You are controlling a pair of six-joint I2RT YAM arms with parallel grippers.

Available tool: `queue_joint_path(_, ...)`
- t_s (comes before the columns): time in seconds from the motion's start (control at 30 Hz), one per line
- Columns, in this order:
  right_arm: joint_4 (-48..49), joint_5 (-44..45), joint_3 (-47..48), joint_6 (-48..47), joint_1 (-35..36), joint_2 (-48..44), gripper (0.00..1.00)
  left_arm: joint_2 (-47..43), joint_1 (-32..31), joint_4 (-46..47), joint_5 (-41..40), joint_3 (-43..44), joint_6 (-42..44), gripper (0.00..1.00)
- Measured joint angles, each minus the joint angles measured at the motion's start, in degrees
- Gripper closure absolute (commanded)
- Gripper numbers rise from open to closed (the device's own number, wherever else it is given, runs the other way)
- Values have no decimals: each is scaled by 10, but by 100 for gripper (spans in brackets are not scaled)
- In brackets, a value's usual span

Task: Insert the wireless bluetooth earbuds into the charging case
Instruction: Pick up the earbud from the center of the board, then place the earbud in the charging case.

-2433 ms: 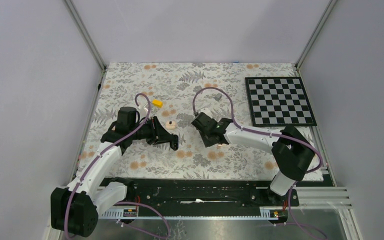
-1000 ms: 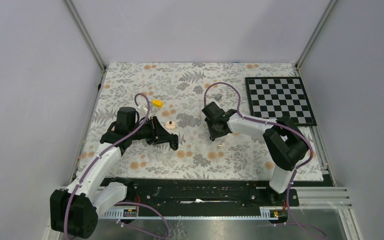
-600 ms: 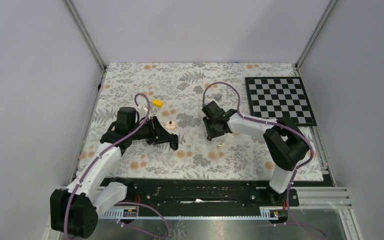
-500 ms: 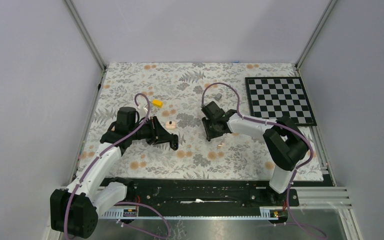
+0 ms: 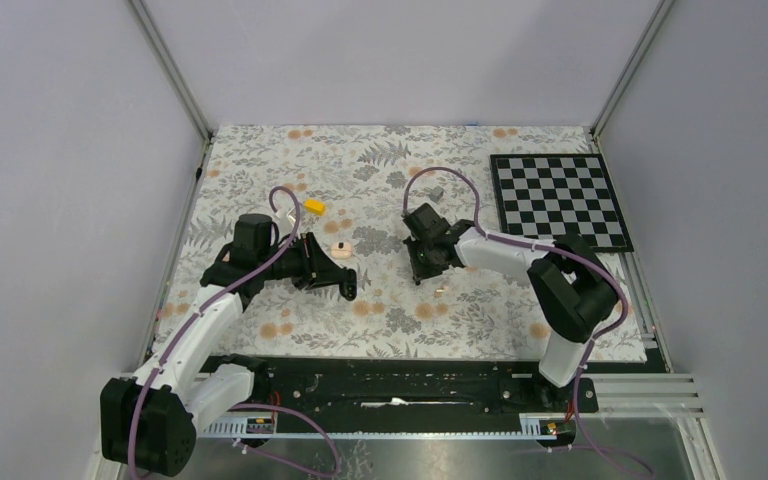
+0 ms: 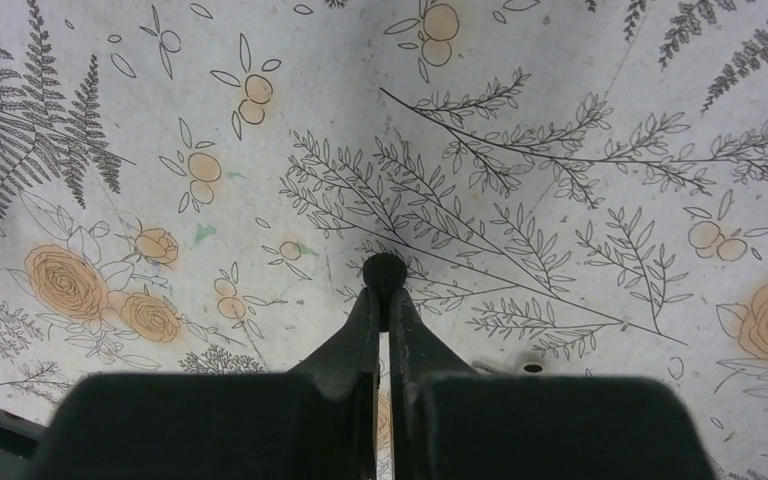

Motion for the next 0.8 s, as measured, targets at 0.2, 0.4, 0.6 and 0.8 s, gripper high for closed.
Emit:
queue_joint_path(0.2,-15,28,-12,16,11,-50,100,3,0,0,0,0,0,100)
queue_joint_path(0.4,-22,84,-28,62,91,-178,100,3,0,13,4,0,3,100)
queue_joint_path(0.6,30,92,-97,129,143,-329,100,-34,0,89,17,-10,-1,100)
queue_joint_path(0.8,54,96,-124,186,174,-402,100,-65,0,213,42,-56,-45,100)
